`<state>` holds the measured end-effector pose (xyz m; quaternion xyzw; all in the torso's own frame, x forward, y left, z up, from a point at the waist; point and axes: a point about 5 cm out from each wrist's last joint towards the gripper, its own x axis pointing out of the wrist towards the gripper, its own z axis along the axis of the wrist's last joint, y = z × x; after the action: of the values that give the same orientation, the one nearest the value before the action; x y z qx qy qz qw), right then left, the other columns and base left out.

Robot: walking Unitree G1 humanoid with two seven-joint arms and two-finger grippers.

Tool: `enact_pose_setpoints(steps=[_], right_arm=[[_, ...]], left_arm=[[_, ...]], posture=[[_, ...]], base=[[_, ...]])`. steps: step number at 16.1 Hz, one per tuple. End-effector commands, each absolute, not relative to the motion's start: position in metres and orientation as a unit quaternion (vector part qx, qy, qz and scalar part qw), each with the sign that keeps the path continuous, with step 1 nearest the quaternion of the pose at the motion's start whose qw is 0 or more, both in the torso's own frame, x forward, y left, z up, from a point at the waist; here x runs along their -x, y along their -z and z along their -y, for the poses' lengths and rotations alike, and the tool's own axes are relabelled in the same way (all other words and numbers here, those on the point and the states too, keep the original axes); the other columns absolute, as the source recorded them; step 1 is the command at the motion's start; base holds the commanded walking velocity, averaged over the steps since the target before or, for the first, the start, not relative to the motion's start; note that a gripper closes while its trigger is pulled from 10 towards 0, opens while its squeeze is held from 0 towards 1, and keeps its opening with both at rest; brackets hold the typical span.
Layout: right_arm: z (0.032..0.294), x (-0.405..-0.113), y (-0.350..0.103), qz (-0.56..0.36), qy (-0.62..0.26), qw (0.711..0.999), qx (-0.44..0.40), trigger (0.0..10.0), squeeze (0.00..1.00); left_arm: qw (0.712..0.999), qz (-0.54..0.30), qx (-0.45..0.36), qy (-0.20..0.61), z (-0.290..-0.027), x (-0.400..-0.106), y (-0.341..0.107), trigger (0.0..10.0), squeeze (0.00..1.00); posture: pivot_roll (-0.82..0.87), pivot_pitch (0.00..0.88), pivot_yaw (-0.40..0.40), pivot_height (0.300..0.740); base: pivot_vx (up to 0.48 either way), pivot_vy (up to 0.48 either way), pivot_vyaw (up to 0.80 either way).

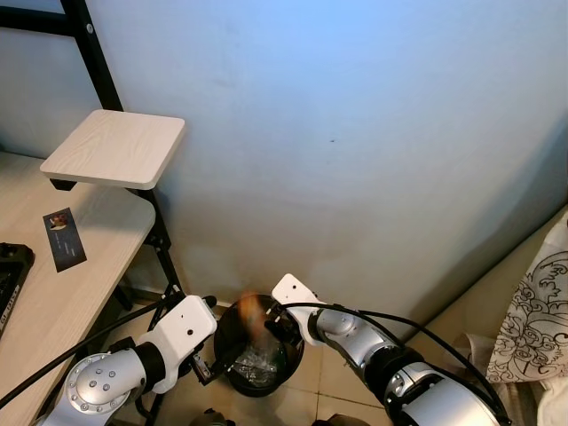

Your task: Clean up the room

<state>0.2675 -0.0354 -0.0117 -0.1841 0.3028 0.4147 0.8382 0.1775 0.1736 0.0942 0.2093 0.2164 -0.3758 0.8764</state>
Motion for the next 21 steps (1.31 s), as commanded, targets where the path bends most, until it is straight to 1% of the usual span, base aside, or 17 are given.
enact_pose_setpoints(steps=[1,3,4,5,6,7,8,9,11,12,14,15,18,21], right_arm=[[0.037,-0.268,0.012,-0.308,-0.412,0.841,0.166,10.0,1.0],[0.039,-0.267,0.012,-0.306,-0.41,0.845,0.158,10.0,1.0],[0.047,-0.273,0.009,-0.296,-0.39,0.863,0.125,10.0,1.0],[0.052,-0.277,0.006,-0.287,-0.374,0.875,0.107,10.0,1.0],[0.069,-0.286,-0.001,-0.266,-0.326,0.904,0.073,10.0,1.0],[0.087,-0.291,-0.007,-0.244,-0.279,0.927,0.05,10.0,1.0],[0.106,-0.291,-0.015,-0.218,-0.235,0.947,0.031,10.0,0.64],[0.13,-0.284,-0.03,-0.183,-0.18,0.966,0.013,10.0,0.0],[0.142,-0.279,-0.041,-0.157,-0.151,0.976,0.007,10.0,0.0],[0.154,-0.273,-0.052,-0.142,-0.126,0.982,0.006,10.0,0.0],[0.165,-0.262,-0.068,-0.125,-0.091,0.988,-0.005,10.0,0.0],[0.166,-0.257,-0.073,-0.123,-0.087,0.988,-0.02,10.0,0.0],[0.163,-0.246,-0.068,-0.128,-0.089,0.988,0.0,10.0,0.0],[0.16,-0.242,-0.072,-0.134,-0.065,0.989,0.022,10.0,0.0]], left_arm=[[0.874,-0.215,-0.214,0.379,-0.174,-0.177,-0.098,10.0,0.0],[0.877,-0.215,-0.209,0.375,-0.174,-0.178,-0.097,10.0,0.0],[0.893,-0.202,-0.196,0.35,-0.172,-0.185,-0.099,10.0,0.0],[0.903,-0.195,-0.19,0.331,-0.172,-0.189,-0.1,10.0,0.0],[0.927,-0.17,-0.18,0.281,-0.169,-0.201,-0.103,10.0,0.0],[0.941,-0.148,-0.177,0.247,-0.166,-0.21,-0.104,10.0,0.0],[0.956,-0.137,-0.163,0.202,-0.164,-0.217,-0.104,10.0,0.0],[0.971,-0.135,-0.127,0.149,-0.164,-0.225,-0.102,10.0,0.0],[0.976,-0.12,-0.137,0.121,-0.167,-0.23,-0.104,10.0,0.0],[0.98,-0.114,-0.139,0.087,-0.171,-0.234,-0.105,10.0,0.0],[0.98,-0.126,-0.136,0.07,-0.173,-0.236,-0.1,10.0,0.0],[0.98,-0.126,-0.137,0.066,-0.173,-0.236,-0.099,10.0,0.0],[0.982,-0.123,-0.127,0.068,-0.173,-0.234,-0.101,10.0,0.0],[0.982,-0.123,-0.123,0.071,-0.172,-0.233,-0.101,10.0,0.0]], posture=[[0.18,0.085,-0.051,0.74],[0.18,0.078,-0.051,0.74],[0.18,0.054,-0.052,0.74],[0.18,0.054,-0.052,0.74],[0.17,0.024,-0.044,0.74],[0.15,0.0,-0.035,0.74],[0.14,0.0,-0.027,0.74],[0.11,0.0,-0.009,0.74],[0.1,0.0,0.004,0.74],[0.08,0.0,0.016,0.74],[0.07,0.0,0.018,0.74],[0.07,0.0,0.019,0.74],[0.07,0.0,0.024,0.74],[0.05,0.0,0.04,0.74]], base=[[0.0,0.0,0.0],[0.0,0.0,0.0],[0.0,0.0,0.0],[0.0,0.0,0.0],[0.0,0.0,0.0],[0.0,0.0,0.0],[0.0,0.0,0.0],[0.0,0.0,0.0],[0.0,0.0,0.0],[0.0,0.0,0.0],[0.0,0.0,0.0],[0.0,0.0,0.0],[0.0,0.0,0.0],[0.0,0.0,0.0]])
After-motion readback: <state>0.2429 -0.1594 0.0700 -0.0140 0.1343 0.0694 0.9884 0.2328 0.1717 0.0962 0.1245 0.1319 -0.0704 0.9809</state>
